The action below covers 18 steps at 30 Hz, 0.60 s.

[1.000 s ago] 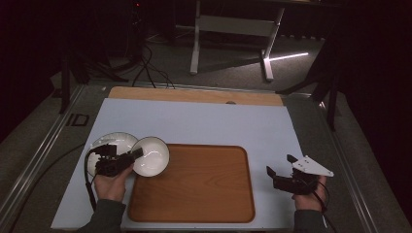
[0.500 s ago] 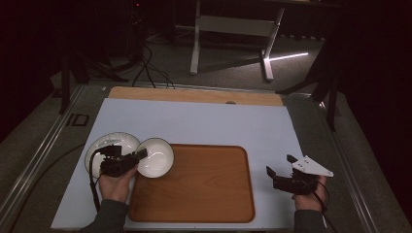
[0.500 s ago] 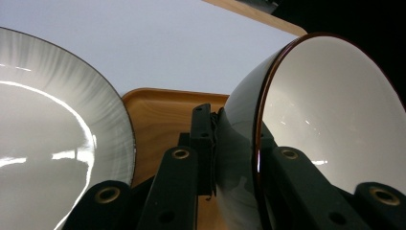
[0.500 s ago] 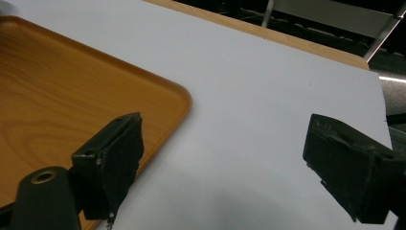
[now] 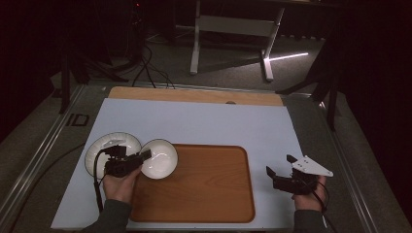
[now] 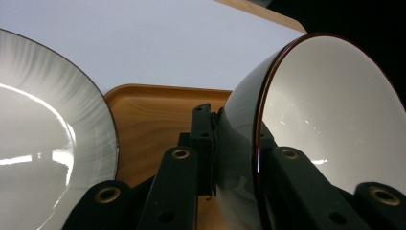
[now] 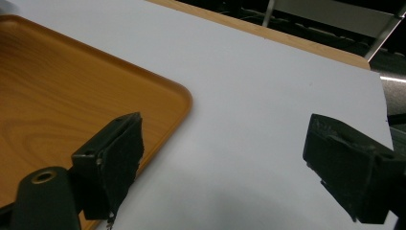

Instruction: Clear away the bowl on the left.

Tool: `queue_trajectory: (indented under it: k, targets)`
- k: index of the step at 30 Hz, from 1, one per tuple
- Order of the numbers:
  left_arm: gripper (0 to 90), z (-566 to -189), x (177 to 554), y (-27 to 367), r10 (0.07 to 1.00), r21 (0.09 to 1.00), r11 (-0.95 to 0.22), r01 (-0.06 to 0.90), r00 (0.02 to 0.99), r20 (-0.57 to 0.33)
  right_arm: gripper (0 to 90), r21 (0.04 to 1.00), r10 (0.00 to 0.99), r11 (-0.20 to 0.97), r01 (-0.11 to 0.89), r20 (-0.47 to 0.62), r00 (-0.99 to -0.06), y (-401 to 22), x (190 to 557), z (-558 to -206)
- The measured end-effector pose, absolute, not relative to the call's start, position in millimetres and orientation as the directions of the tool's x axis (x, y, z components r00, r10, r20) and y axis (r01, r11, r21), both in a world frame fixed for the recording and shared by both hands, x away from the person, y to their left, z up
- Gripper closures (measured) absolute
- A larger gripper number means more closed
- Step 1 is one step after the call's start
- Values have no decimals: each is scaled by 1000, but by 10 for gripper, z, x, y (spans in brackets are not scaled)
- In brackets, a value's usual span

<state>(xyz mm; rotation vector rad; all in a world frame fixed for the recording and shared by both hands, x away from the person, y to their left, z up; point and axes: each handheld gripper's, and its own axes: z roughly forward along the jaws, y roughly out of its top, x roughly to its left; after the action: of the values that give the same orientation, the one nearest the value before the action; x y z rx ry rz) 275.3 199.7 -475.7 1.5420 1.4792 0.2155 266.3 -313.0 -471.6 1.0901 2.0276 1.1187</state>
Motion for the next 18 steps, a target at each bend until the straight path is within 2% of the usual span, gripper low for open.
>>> queue_trajectory:
  k: [18]
  targets:
    - [802,-4805,2776,1887,844,702,157,695,275,-461,133,870,859,318,377,-96,-503,-3132,2663,-4715]
